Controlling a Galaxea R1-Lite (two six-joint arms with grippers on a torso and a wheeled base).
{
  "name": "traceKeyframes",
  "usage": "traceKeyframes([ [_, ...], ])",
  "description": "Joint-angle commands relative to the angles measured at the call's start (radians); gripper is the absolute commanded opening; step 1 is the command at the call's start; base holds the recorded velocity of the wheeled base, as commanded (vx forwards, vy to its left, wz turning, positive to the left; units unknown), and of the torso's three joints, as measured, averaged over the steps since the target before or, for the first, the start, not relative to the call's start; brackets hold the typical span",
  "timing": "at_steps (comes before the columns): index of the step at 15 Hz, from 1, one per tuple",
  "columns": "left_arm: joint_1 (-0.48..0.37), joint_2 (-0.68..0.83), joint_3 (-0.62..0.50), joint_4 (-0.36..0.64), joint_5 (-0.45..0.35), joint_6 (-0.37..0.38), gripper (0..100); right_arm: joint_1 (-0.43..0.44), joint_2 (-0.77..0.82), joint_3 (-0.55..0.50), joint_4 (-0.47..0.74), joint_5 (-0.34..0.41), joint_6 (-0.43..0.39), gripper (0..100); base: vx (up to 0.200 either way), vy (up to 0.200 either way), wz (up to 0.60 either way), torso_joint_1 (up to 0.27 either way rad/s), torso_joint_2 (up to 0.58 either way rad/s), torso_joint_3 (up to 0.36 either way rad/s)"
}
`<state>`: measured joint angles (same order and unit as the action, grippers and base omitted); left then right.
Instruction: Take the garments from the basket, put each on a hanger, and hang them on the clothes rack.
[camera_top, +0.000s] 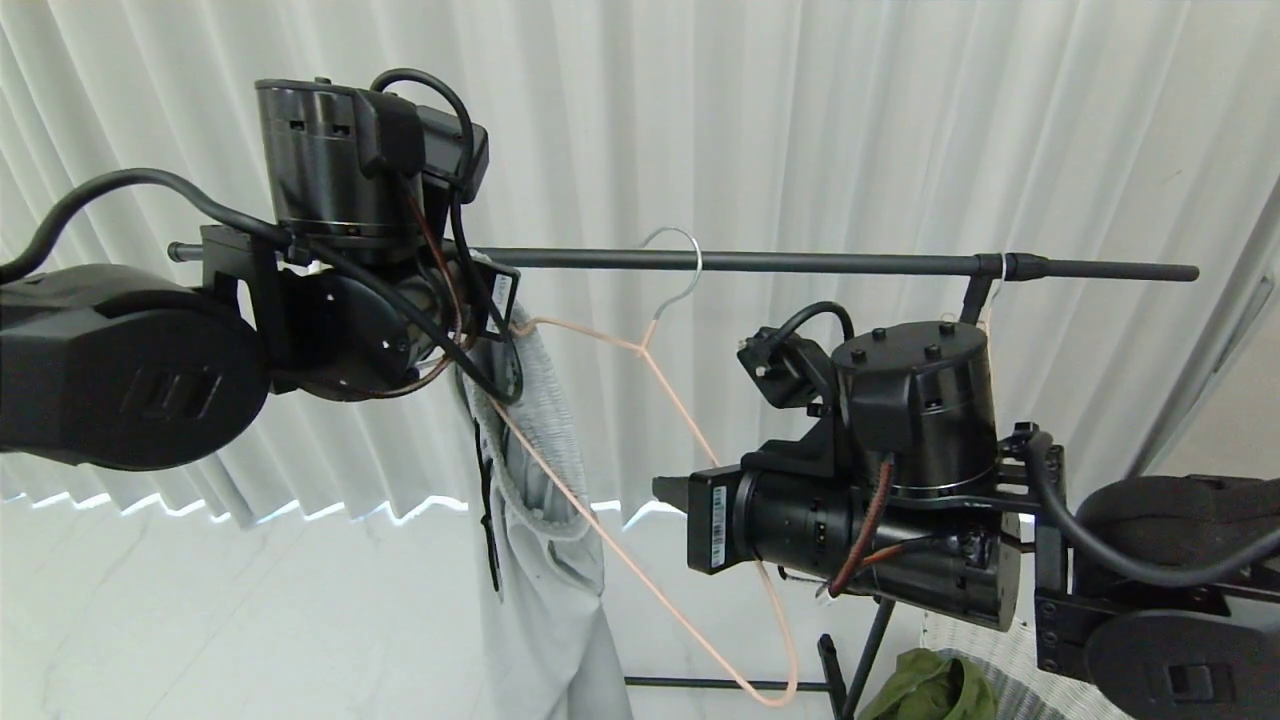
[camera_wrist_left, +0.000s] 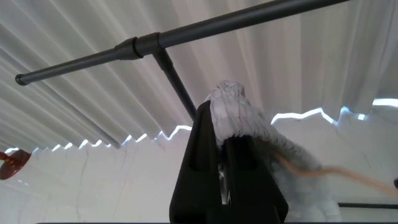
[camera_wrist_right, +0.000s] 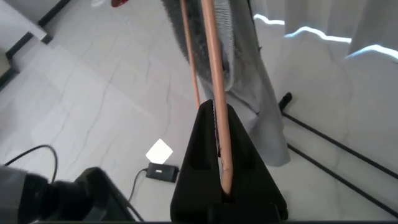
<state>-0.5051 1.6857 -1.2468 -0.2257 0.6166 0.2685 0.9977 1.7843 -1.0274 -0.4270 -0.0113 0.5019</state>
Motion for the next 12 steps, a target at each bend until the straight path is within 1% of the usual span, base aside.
traceKeyframes([
  [1,0.000,-0.011,0.007,0.000,0.006,0.000,0,-0.014,0.011,-0.003,-0.006,-0.006,0.001,0,0.000,0.000,0.00,0.000,0.00,0.000],
  [3,-0.032,-0.011,0.020,0.002,0.006,0.000,0,-0.017,0.012,-0.005,-0.044,-0.004,0.001,0,0.000,0.000,0.00,0.000,0.00,0.000],
  [5,-0.087,-0.012,0.029,0.002,0.009,0.000,0,-0.017,0.015,-0.005,-0.084,0.001,-0.002,0,0.000,0.000,0.00,0.000,0.00,0.000],
  [10,-0.162,-0.026,0.026,0.000,0.015,-0.002,0,-0.016,0.026,-0.003,-0.091,0.001,-0.010,0,0.000,0.000,0.00,0.000,0.00,0.000],
  [12,-0.201,-0.035,0.026,0.000,0.015,-0.006,0,-0.019,0.030,-0.003,-0.091,-0.001,-0.043,0,0.000,0.000,0.00,0.000,0.00,0.000],
])
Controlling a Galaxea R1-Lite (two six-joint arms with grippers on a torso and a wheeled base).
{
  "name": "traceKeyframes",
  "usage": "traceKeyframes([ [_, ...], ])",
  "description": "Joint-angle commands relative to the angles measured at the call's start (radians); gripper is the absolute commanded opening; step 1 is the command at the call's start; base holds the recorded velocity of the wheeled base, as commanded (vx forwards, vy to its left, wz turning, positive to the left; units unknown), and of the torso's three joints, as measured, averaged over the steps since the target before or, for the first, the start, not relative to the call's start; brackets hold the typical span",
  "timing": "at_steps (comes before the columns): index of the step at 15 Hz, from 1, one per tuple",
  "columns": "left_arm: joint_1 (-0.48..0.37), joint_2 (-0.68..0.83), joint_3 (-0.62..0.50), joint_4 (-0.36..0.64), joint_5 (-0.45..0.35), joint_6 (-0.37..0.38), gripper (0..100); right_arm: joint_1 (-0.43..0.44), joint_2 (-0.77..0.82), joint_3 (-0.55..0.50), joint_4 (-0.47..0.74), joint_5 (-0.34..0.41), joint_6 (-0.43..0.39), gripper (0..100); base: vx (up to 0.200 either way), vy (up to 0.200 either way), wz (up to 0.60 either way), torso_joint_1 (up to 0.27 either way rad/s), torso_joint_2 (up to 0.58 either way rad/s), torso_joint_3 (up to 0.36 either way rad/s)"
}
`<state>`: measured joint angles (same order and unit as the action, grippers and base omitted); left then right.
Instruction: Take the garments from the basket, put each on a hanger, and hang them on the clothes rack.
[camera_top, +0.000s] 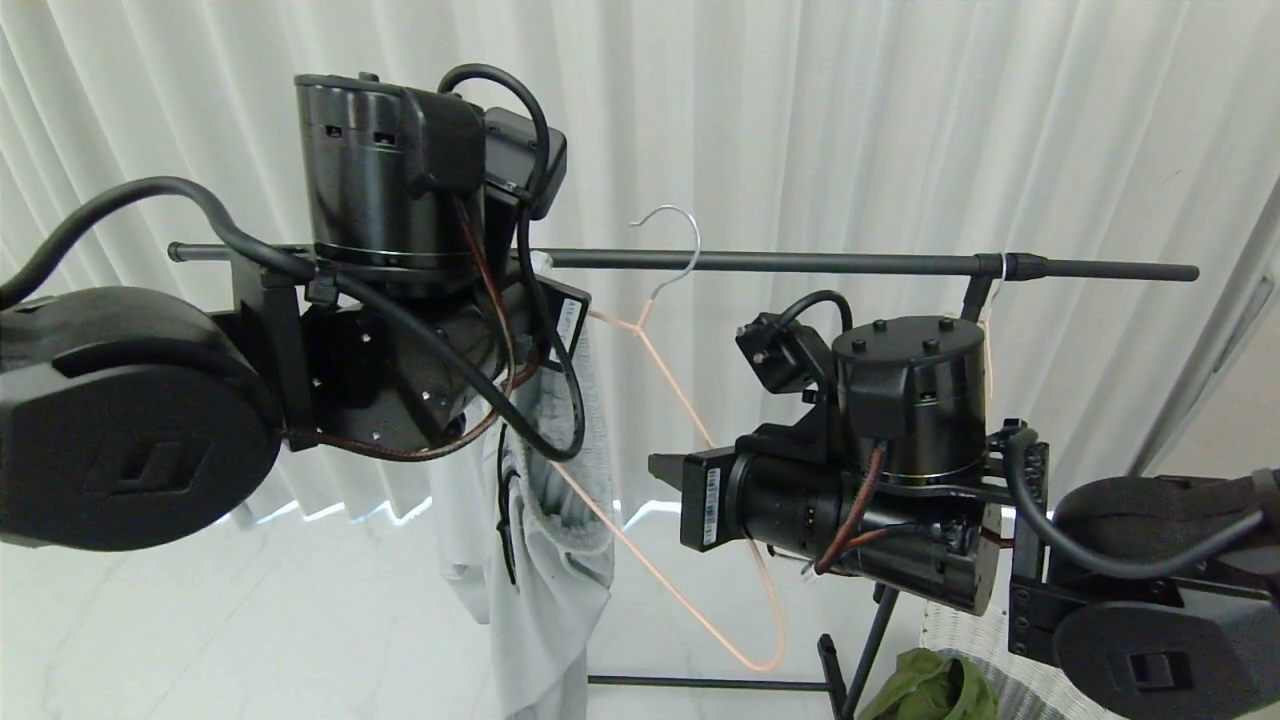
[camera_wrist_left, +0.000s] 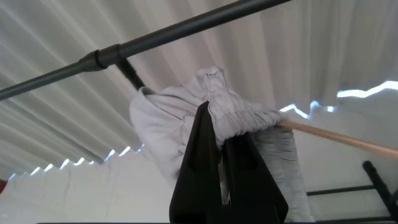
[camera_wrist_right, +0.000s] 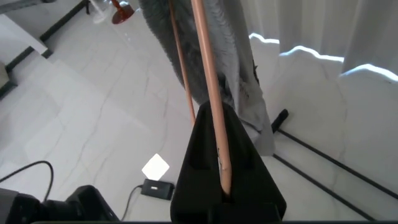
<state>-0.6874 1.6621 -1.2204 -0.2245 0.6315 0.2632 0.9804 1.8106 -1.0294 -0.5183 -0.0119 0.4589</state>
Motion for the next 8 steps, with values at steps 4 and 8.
traceKeyframes([
  [4,-0.075,-0.038,0.006,-0.001,-0.001,-0.002,0,-0.040,0.013,-0.003,-0.046,0.004,-0.075,0,0.000,0.000,0.00,0.000,0.00,0.000],
  [8,-0.126,-0.056,0.030,-0.003,0.001,-0.016,0,-0.068,0.015,0.002,-0.068,0.003,-0.114,0,0.000,0.000,0.00,0.000,0.00,0.000],
])
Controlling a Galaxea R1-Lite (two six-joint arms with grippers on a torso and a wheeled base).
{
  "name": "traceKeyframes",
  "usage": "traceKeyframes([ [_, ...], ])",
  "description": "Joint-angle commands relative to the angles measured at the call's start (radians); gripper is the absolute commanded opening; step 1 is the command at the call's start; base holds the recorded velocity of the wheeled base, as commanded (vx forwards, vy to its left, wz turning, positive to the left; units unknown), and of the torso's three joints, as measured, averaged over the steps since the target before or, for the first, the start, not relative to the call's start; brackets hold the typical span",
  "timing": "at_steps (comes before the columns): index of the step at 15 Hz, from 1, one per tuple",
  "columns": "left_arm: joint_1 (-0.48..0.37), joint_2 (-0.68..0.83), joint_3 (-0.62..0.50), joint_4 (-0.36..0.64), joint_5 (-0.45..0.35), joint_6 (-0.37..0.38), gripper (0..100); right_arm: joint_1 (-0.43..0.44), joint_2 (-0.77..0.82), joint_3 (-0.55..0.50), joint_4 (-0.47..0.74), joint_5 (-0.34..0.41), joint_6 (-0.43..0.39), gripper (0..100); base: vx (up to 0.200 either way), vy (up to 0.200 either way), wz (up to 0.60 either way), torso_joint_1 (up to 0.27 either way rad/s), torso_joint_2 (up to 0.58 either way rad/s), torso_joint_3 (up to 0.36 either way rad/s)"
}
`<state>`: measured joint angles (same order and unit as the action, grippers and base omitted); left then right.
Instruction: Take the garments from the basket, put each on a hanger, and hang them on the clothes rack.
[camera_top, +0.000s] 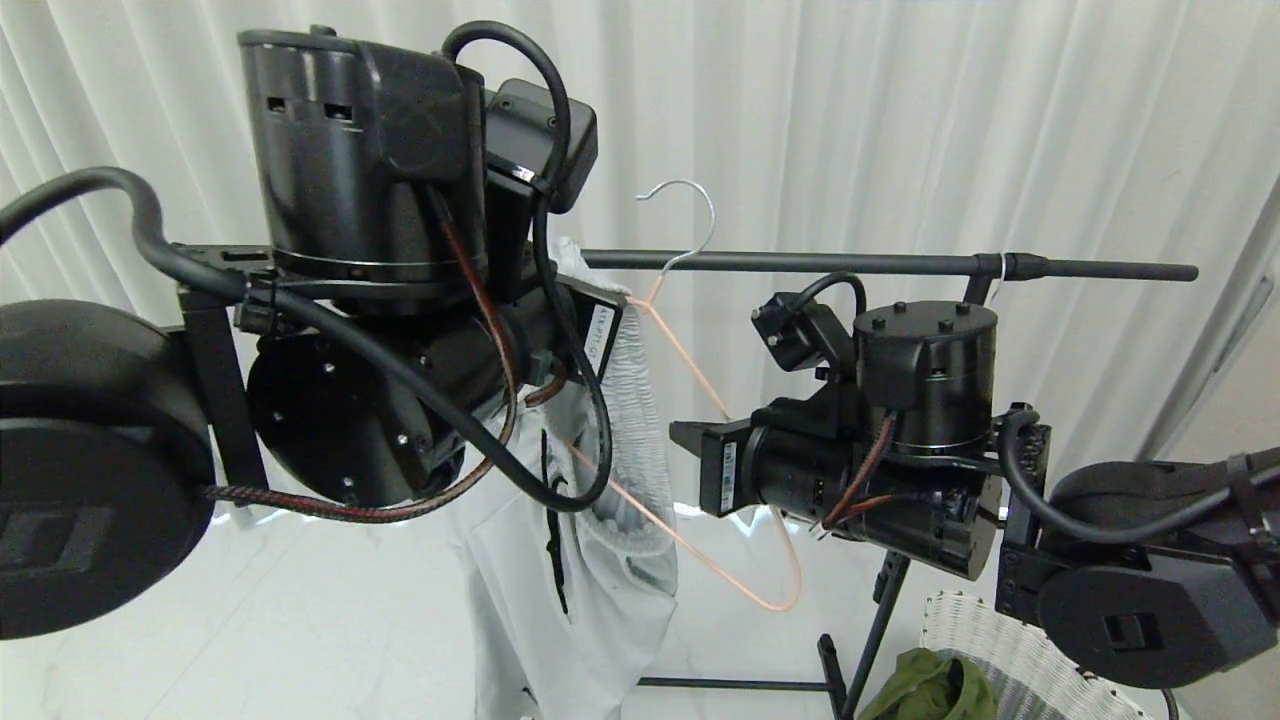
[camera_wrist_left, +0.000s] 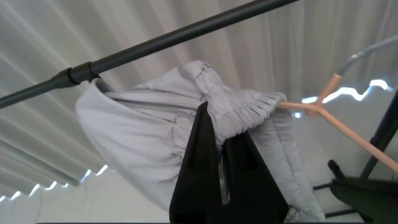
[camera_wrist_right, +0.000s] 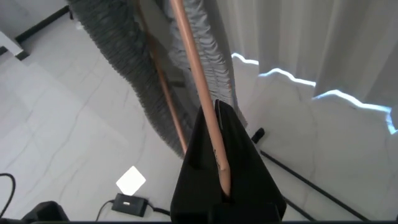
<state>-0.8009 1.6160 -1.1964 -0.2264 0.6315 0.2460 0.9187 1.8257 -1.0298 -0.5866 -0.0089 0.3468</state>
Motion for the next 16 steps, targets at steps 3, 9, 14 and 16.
traceKeyframes([
  [3,-0.014,-0.033,0.023,-0.004,-0.003,-0.001,0,-0.040,-0.006,-0.001,0.001,0.000,-0.051,0,0.000,0.000,0.00,0.000,0.00,0.000],
  [9,-0.009,-0.059,0.020,-0.070,-0.061,0.010,0,-0.073,-0.014,0.011,0.011,0.006,-0.060,0,0.000,0.000,0.00,0.000,0.00,0.000],
  [14,-0.037,-0.068,0.090,-0.073,-0.136,0.010,0,-0.075,-0.003,-0.018,0.040,0.032,-0.058,0,0.000,0.000,0.00,0.000,0.00,0.000],
  [16,-0.064,-0.071,0.116,-0.074,-0.142,0.009,0,-0.086,-0.002,-0.029,0.040,0.032,-0.057,0,0.000,0.000,0.00,0.000,0.00,0.000],
])
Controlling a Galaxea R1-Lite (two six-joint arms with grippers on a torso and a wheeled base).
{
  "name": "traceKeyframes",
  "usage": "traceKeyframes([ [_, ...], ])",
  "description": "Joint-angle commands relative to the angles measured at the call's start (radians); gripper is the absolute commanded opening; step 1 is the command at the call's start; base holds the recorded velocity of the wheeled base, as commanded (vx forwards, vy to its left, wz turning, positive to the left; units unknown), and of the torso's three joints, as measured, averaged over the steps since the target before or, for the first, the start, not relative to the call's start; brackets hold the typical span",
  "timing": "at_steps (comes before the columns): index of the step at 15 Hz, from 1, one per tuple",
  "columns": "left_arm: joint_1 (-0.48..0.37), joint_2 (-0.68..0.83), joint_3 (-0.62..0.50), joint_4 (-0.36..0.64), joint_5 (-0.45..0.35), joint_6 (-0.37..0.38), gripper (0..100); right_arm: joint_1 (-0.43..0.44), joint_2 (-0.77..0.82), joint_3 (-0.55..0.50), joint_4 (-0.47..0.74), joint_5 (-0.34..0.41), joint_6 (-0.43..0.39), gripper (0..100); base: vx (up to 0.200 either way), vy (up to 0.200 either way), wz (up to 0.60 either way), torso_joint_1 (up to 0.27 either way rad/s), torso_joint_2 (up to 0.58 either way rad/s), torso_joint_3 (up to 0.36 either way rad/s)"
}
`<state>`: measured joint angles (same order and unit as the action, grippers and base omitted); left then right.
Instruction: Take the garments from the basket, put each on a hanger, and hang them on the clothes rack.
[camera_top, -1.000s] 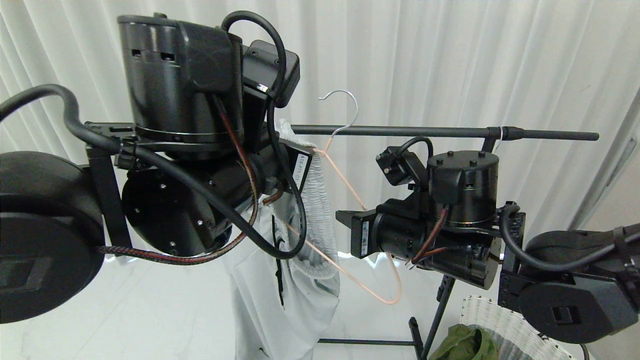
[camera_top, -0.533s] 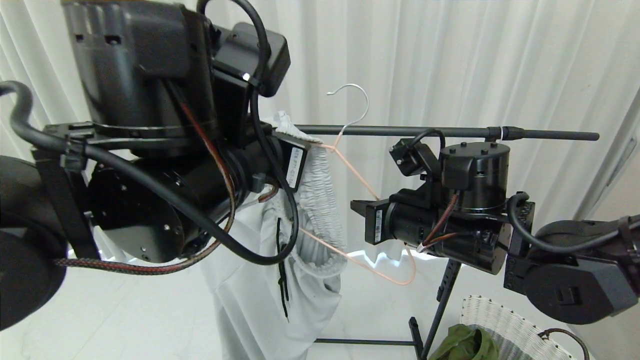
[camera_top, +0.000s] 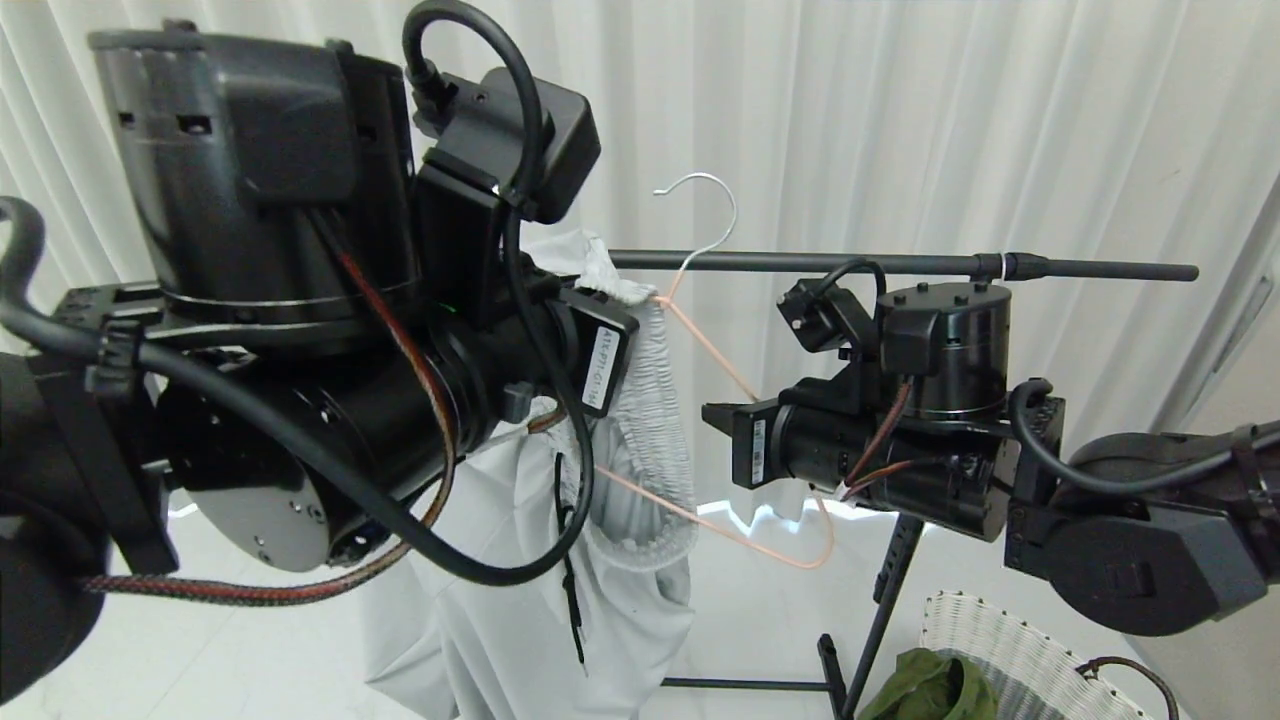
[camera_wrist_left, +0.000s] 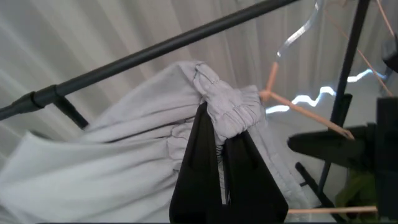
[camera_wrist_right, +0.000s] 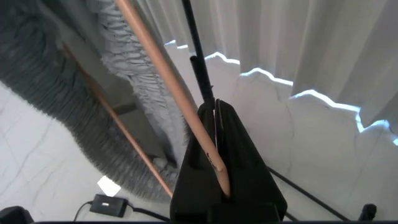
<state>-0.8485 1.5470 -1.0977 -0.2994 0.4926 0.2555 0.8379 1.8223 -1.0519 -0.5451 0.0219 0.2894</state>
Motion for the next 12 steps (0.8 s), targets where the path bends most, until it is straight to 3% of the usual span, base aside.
traceKeyframes([
  [1,-0.017,-0.004,0.028,-0.001,-0.012,-0.001,0,-0.013,0.002,-0.014,-0.001,0.001,0.002,0,0.000,0.000,0.00,0.000,0.00,0.000],
  [9,-0.012,-0.027,0.104,-0.003,-0.017,-0.001,0,-0.045,-0.071,-0.007,0.013,0.001,-0.003,0,0.000,0.000,0.00,0.000,0.00,0.000],
  [12,0.017,-0.008,0.107,-0.061,-0.017,0.004,0,-0.037,-0.107,-0.007,0.065,0.001,-0.003,0,0.000,0.000,0.00,0.000,0.00,0.000],
])
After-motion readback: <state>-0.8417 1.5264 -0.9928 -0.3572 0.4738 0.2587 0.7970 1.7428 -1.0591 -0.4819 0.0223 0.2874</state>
